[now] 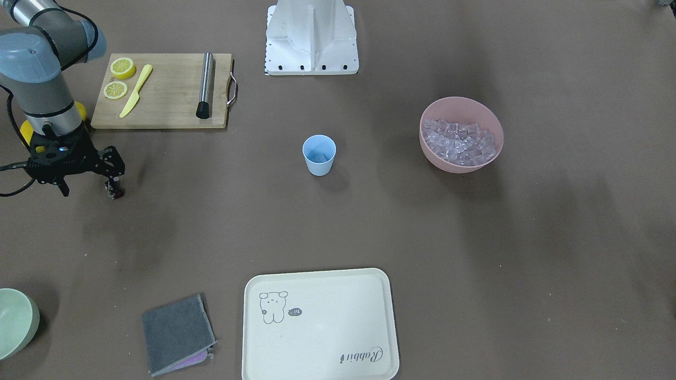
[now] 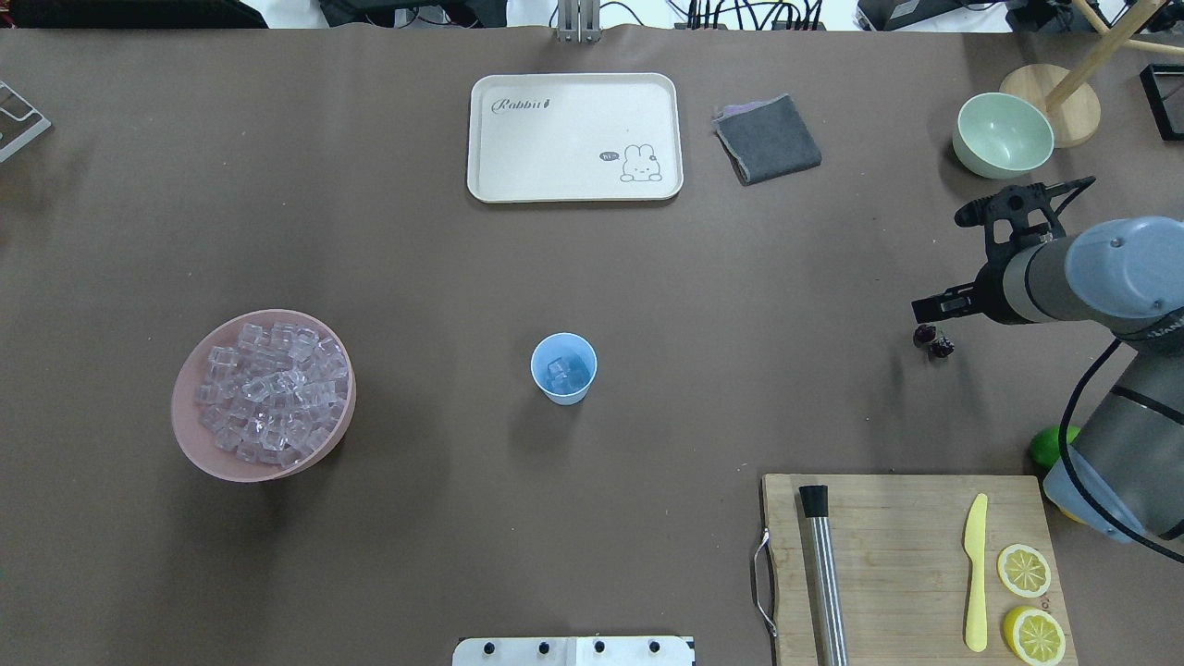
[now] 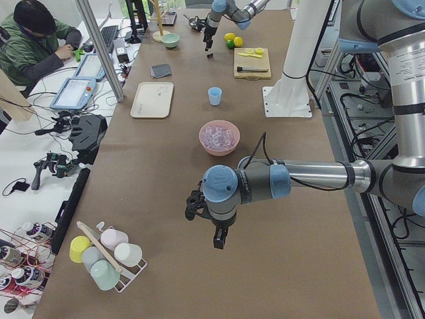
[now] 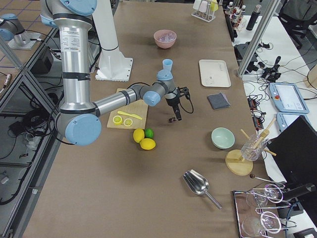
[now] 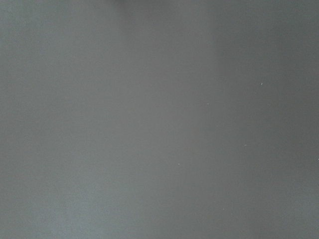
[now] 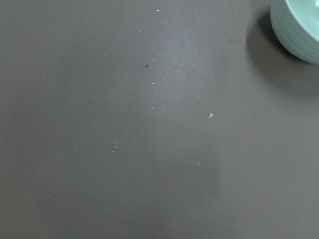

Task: Put ice and cherries in cup
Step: 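Move the right gripper over the dark cherries, then lower the right gripper and grasp the cherries by their stems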

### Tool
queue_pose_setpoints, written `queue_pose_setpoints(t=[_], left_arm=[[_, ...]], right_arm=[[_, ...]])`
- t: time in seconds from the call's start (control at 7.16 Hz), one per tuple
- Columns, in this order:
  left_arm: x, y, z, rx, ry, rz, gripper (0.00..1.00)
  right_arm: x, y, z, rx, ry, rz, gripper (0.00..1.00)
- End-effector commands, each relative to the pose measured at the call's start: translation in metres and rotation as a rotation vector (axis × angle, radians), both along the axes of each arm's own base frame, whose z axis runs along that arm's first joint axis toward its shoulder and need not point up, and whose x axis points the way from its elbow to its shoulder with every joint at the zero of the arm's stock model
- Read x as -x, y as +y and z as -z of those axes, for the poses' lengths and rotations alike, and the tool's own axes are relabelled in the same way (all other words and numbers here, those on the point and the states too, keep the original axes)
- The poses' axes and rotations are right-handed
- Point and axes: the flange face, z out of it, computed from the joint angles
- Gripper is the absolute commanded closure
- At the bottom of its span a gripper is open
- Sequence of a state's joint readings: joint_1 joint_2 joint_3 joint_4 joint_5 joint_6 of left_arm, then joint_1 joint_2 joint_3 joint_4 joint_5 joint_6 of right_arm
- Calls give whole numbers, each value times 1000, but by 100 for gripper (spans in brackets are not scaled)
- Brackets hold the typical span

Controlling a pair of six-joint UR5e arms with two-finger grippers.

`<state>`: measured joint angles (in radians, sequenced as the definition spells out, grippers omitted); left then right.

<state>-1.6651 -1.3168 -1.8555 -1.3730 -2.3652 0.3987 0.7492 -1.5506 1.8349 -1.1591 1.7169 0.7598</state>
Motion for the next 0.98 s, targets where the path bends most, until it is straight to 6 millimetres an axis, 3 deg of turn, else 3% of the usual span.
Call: queue_pose_setpoints(t=[0.0,0.14,0.42,0.84], left_arm=[[0,0,0,-5,0,-1,1],[0,0,0,-6,0,-1,1],[-1,0,0,-3,0,-1,1],[-3,-1,-1,-2,1,-6,1]], right_arm=[[19,10,-8,-8,27,24,17],[16,12,-13,-14,44,17,26],[18,13,-12,-15,43,21,54],[19,14,-9,-18,38,22,55]])
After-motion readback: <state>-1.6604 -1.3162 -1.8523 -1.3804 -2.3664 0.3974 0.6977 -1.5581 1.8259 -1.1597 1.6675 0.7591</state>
